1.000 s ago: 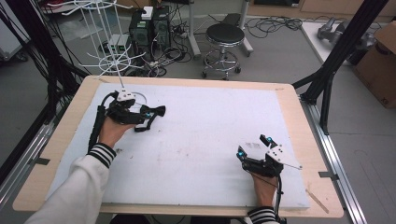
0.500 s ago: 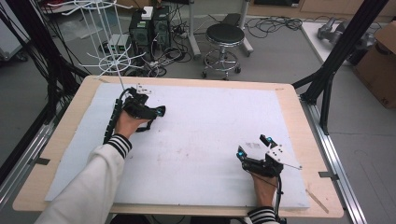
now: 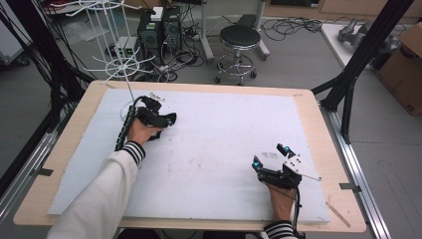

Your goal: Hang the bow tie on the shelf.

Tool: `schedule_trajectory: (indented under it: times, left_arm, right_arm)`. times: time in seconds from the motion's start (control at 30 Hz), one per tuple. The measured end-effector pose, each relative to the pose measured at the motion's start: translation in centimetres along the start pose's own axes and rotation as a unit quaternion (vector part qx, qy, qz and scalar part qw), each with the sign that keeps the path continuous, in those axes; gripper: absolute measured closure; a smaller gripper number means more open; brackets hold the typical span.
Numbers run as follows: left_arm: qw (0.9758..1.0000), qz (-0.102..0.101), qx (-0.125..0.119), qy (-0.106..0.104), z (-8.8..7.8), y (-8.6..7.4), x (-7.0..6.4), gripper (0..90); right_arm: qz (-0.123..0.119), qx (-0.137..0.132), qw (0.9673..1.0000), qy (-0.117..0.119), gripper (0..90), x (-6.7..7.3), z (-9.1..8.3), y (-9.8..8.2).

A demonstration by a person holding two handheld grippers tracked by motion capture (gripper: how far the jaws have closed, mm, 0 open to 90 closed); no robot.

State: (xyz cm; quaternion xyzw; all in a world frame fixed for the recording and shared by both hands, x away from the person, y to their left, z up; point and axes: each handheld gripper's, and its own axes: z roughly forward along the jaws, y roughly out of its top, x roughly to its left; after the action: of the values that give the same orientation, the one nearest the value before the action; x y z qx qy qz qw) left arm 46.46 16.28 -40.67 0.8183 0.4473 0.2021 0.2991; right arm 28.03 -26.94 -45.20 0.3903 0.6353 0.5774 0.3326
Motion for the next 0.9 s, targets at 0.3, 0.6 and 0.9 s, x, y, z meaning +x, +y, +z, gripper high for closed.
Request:
schedule_trajectory:
  times: [0.3, 0.6, 0.9]
  left_arm:
    - [0.9997, 0.014, 0.021, -0.001, 1.0, -0.3, 0.0, 45.8]
    - [0.9992, -0.003, 0.032, -0.023, 1.4, -0.4, 0.2, 58.9]
    - [0.999, -0.008, 0.038, -0.023, 1.7, -0.6, 0.5, 70.6]
  right_arm:
    - [-0.001, 0.001, 1.0, 0.001, 3.2, 0.0, 0.0, 0.0]
    - [0.0, 0.001, 1.0, 0.001, 3.2, 0.0, 0.0, 0.0]
    - [0.002, 0.0, 1.0, 0.001, 3.2, 0.0, 0.0, 0.0]
